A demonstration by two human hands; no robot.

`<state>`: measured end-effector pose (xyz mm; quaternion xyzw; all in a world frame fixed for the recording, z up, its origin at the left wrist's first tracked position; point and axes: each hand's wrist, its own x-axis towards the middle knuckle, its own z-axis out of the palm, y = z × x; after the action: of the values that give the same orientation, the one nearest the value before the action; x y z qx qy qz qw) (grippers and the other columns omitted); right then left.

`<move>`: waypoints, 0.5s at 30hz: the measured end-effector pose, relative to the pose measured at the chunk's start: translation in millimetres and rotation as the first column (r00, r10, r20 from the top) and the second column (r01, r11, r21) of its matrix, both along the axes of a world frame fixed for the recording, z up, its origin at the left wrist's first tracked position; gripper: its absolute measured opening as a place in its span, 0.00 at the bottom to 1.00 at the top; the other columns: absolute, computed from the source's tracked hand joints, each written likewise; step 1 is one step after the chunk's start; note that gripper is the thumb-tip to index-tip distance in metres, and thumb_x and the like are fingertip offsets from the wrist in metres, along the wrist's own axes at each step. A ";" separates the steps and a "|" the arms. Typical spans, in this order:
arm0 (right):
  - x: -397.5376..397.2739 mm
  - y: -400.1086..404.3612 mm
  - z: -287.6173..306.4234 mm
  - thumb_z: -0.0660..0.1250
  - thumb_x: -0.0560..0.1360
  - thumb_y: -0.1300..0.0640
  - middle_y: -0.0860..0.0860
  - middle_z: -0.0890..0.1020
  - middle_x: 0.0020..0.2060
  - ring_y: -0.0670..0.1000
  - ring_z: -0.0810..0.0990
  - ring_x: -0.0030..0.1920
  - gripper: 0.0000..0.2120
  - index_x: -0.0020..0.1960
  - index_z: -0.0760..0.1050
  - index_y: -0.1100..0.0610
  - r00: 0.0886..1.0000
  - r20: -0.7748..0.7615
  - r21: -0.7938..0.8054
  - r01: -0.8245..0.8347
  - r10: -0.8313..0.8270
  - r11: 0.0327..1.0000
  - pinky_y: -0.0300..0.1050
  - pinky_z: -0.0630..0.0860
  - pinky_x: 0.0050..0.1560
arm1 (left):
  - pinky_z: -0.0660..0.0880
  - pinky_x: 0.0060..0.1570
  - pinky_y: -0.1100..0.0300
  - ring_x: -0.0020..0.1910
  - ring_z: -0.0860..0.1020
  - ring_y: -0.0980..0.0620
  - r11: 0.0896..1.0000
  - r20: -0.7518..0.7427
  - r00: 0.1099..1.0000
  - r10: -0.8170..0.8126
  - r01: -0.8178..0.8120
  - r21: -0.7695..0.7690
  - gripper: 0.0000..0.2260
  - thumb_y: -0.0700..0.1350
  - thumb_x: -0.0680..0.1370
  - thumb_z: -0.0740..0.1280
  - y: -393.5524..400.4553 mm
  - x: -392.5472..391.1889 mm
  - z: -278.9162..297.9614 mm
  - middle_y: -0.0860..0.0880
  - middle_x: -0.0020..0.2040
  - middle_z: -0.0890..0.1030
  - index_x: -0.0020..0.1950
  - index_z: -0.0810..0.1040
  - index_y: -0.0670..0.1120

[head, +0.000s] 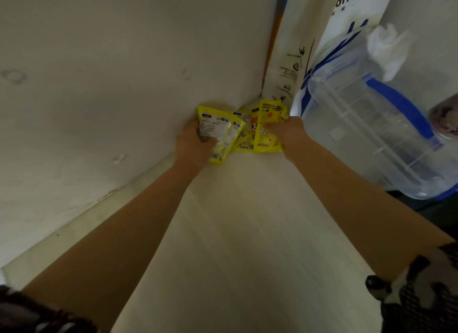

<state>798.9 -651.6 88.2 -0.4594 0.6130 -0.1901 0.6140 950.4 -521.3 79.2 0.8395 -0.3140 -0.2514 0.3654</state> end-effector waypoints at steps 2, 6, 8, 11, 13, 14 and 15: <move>2.9 -2.2 -4.7 0.74 0.69 0.61 0.59 0.80 0.58 0.58 0.79 0.58 0.23 0.62 0.74 0.63 1.000 -0.009 0.003 -0.001 0.001 1.000 0.56 0.75 0.62 | 0.68 0.45 0.65 0.53 0.79 0.45 0.999 0.045 0.999 -0.024 0.022 0.050 0.13 0.40 0.73 0.70 -3.3 -2.9 -3.8 0.43 0.54 0.82 0.57 0.77 0.41; 6.9 -1.3 -3.5 0.73 0.70 0.65 0.60 0.79 0.58 0.58 0.79 0.57 0.22 0.62 0.73 0.65 1.000 0.014 0.055 0.025 -0.026 0.998 0.56 0.76 0.61 | 0.69 0.49 0.60 0.56 0.77 0.42 0.993 0.114 0.991 -0.063 0.051 0.107 0.15 0.41 0.74 0.68 -2.4 -3.7 -13.8 0.42 0.58 0.80 0.60 0.75 0.41; 9.1 -3.0 -3.6 0.73 0.70 0.64 0.56 0.78 0.58 0.56 0.78 0.58 0.25 0.64 0.70 0.65 1.000 0.003 0.061 0.018 -0.018 0.998 0.54 0.75 0.62 | 0.71 0.53 0.56 0.58 0.76 0.41 0.985 0.138 0.985 -0.104 0.083 0.149 0.16 0.42 0.75 0.68 0.0 -2.1 -19.8 0.40 0.59 0.78 0.61 0.73 0.40; 10.4 -7.9 -8.8 0.75 0.69 0.62 0.60 0.77 0.61 0.58 0.78 0.60 0.29 0.66 0.69 0.66 1.000 -0.003 0.079 -0.003 0.003 0.997 0.55 0.75 0.62 | 0.73 0.57 0.49 0.60 0.74 0.38 0.967 0.182 0.964 -0.193 0.156 0.199 0.16 0.41 0.76 0.67 3.8 -3.7 -23.9 0.38 0.60 0.76 0.62 0.71 0.39; 10.3 -8.7 -15.2 0.76 0.68 0.61 0.61 0.77 0.62 0.59 0.78 0.60 0.30 0.67 0.69 0.65 1.000 0.007 0.090 0.000 -0.001 0.996 0.57 0.75 0.62 | 0.72 0.57 0.46 0.60 0.72 0.38 0.959 0.233 0.945 -0.231 0.182 0.216 0.15 0.40 0.76 0.66 6.0 -6.3 -24.3 0.37 0.58 0.76 0.62 0.71 0.37; 10.1 -5.7 -12.9 0.75 0.69 0.61 0.61 0.77 0.62 0.59 0.77 0.60 0.30 0.67 0.68 0.64 1.000 0.001 0.097 0.004 -0.004 0.995 0.57 0.75 0.62 | 0.72 0.57 0.46 0.60 0.72 0.37 0.962 0.247 0.942 -0.226 0.176 0.210 0.15 0.40 0.76 0.66 7.0 -7.4 -24.7 0.37 0.58 0.76 0.61 0.71 0.37; 9.8 -2.1 -8.0 0.74 0.70 0.60 0.60 0.76 0.63 0.59 0.77 0.61 0.30 0.68 0.67 0.64 1.000 -0.016 0.102 0.002 0.000 0.995 0.56 0.75 0.63 | 0.72 0.56 0.45 0.59 0.73 0.37 0.966 0.255 0.943 -0.213 0.165 0.198 0.14 0.40 0.76 0.66 8.2 -8.6 -25.1 0.37 0.57 0.77 0.60 0.72 0.37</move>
<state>808.8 -653.7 80.1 -0.4288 0.6271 -0.1550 0.6315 941.9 -513.1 54.1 0.8606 -0.4179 -0.1931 0.2178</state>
